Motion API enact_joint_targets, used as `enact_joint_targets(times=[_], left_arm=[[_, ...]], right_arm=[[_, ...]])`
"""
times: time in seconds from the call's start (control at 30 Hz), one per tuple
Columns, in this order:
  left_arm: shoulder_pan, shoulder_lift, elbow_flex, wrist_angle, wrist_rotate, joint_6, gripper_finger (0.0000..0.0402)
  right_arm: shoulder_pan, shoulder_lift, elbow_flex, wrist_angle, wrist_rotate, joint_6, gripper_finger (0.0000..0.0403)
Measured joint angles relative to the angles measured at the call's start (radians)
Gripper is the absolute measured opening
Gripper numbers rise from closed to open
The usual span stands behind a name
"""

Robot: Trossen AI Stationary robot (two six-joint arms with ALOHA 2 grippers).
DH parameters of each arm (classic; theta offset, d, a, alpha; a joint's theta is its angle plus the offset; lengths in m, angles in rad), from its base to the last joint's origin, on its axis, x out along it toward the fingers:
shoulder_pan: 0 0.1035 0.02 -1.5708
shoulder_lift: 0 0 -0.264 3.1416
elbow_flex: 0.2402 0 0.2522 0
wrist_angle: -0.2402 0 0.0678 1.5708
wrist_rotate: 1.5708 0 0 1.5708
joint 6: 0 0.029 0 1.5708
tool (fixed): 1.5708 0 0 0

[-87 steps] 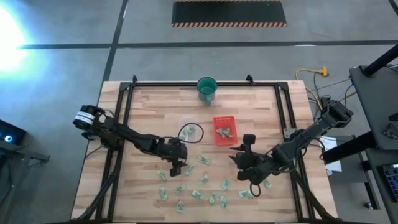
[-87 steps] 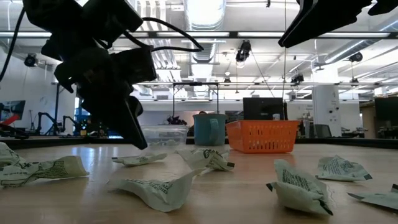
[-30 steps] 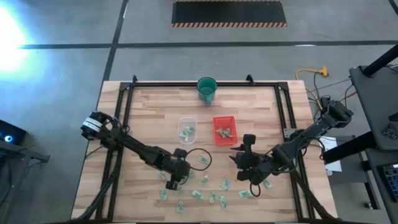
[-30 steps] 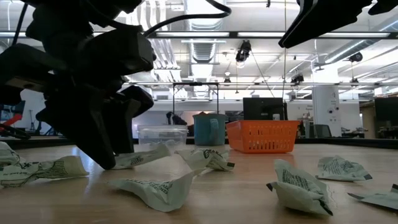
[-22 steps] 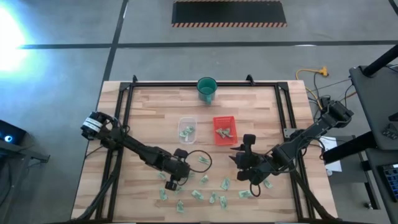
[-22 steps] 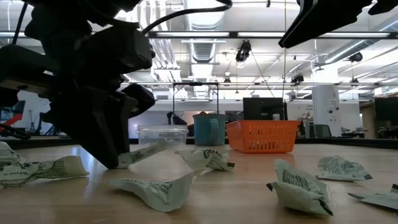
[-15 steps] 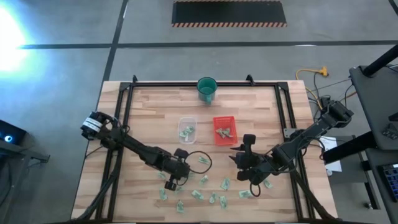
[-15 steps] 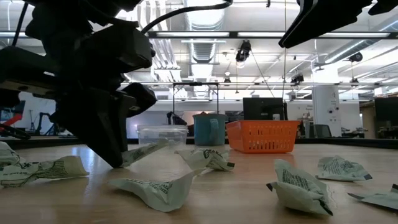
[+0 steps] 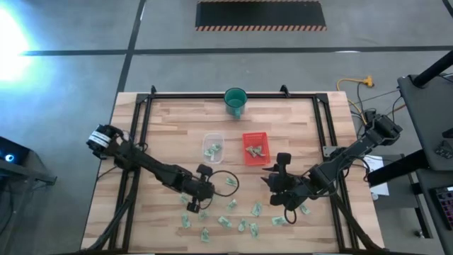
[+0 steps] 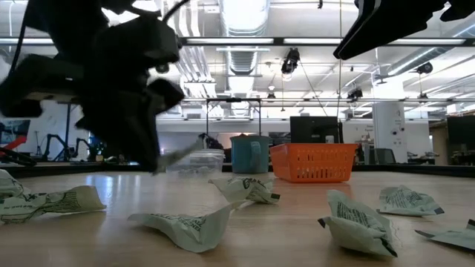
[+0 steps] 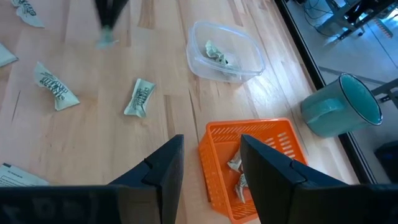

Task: Pick and place items into bin
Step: Put the stevia packet into the transparent bin

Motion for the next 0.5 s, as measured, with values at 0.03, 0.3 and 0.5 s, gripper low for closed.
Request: enact_joint_targets(times=[0.03,0.3,0.5], left_arm=[[0.001,-0.019,0.0,-0.023,-0.043,0.0,0.0006],[0.046,-0.184,-0.008,-0.138,-0.317,0.009,0.0006],[0.137,-0.234,-0.025,-0.13,-0.384,0.086,0.0006]], right_arm=[[0.0,0.0,0.0,0.0,0.0,0.0,0.0148],[0.0,0.0,-0.003,0.002,0.004,0.003,0.0148],[0.0,0.0,-0.006,0.003,0.007,0.003,0.0148]])
